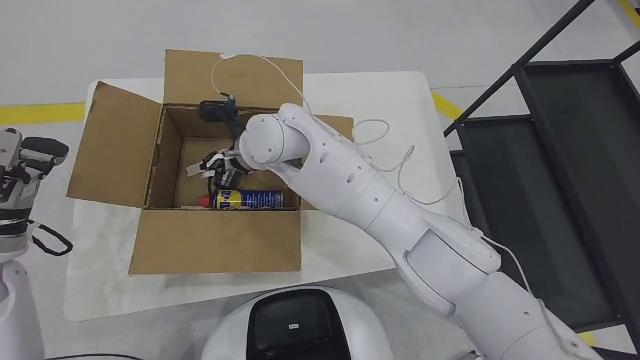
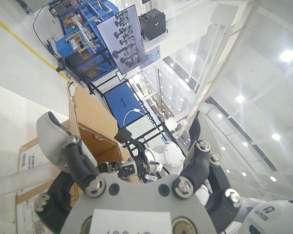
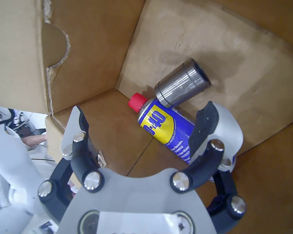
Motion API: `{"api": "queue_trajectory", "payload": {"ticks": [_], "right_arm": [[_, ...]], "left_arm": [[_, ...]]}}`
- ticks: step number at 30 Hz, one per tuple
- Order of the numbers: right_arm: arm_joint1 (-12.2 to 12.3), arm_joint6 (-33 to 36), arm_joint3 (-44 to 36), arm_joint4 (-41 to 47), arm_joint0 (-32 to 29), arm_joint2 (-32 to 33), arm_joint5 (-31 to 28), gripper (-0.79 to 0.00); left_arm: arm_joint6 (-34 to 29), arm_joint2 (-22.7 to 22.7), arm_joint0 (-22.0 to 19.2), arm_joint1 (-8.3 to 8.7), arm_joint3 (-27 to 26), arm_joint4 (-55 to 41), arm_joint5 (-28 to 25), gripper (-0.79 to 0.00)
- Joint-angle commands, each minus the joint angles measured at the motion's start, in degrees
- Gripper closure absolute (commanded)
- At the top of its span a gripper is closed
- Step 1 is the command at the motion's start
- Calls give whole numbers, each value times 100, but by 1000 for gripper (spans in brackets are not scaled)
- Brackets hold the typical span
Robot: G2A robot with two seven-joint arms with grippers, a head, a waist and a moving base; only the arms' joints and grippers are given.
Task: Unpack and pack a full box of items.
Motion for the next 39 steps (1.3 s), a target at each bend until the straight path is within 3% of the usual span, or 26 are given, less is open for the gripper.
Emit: {"api": "queue_trajectory", "payload": {"ticks": [1,16,18,25,31,39], "right_arm": [[-32,-4,79,76,17,-17,74,-785],[-32,-4,79,76,17,-17,74,-785],[-57,-302,155,-23,-25,-32,420,-785],[-421,-569,852,535,237,-229,980,-785],[-809,-921,1473,523,541,-603,1999,-785],[-1265,-1224,2259,834,754,-774,2232,-727]], "left_arm": [[0,0,0,0,0,0,0,-785],[0,0,0,0,0,0,0,-785],[0,0,0,0,0,0,0,-785],[0,0,0,0,0,0,0,-785],[0,0,0,0,0,0,0,-785],[0,0,0,0,0,0,0,-785]]}}
